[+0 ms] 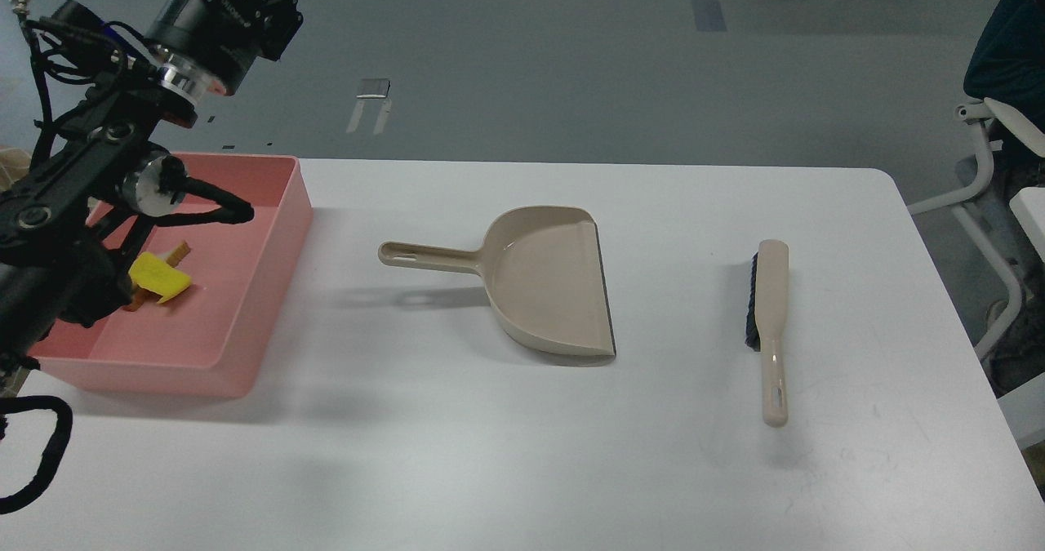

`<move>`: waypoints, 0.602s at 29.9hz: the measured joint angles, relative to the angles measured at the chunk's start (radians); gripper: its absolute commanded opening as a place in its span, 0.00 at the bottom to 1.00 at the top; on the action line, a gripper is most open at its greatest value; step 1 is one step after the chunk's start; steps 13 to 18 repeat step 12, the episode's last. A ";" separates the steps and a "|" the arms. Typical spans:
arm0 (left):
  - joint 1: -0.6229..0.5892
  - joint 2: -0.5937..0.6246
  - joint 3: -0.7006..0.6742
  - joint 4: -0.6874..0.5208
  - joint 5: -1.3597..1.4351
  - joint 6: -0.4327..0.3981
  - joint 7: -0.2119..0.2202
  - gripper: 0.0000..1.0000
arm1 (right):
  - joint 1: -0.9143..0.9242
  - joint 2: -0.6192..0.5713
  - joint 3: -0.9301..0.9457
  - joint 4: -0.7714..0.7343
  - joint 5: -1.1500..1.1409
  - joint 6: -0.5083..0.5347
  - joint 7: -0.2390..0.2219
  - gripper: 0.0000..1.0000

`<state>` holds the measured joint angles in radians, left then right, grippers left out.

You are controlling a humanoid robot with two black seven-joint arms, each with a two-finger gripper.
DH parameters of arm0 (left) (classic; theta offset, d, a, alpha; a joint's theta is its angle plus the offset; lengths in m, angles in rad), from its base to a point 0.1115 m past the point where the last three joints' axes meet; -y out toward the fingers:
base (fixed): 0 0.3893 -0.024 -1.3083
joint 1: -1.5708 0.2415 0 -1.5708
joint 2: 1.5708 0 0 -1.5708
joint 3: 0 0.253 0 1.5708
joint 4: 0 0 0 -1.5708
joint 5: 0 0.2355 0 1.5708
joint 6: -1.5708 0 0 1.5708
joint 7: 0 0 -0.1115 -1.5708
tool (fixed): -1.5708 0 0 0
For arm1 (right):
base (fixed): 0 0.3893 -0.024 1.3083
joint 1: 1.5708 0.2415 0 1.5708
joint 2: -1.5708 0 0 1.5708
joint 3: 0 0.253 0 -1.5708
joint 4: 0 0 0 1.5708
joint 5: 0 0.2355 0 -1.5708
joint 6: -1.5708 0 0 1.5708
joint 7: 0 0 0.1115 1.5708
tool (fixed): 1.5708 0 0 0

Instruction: Sweep and dump garbage into bin

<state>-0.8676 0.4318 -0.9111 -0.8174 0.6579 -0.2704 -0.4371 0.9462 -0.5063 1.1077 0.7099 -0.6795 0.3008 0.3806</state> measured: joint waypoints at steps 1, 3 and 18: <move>-0.021 -0.030 0.000 0.039 -0.003 -0.021 -0.002 0.95 | 0.018 0.033 -0.004 -0.032 0.000 0.000 0.016 0.99; -0.059 -0.090 0.000 0.119 -0.014 -0.068 -0.004 0.95 | 0.043 0.096 -0.008 -0.082 -0.001 0.001 0.040 0.99; -0.092 -0.243 0.006 0.278 -0.036 -0.216 -0.008 0.95 | 0.008 0.322 -0.001 -0.146 0.000 0.000 0.079 0.99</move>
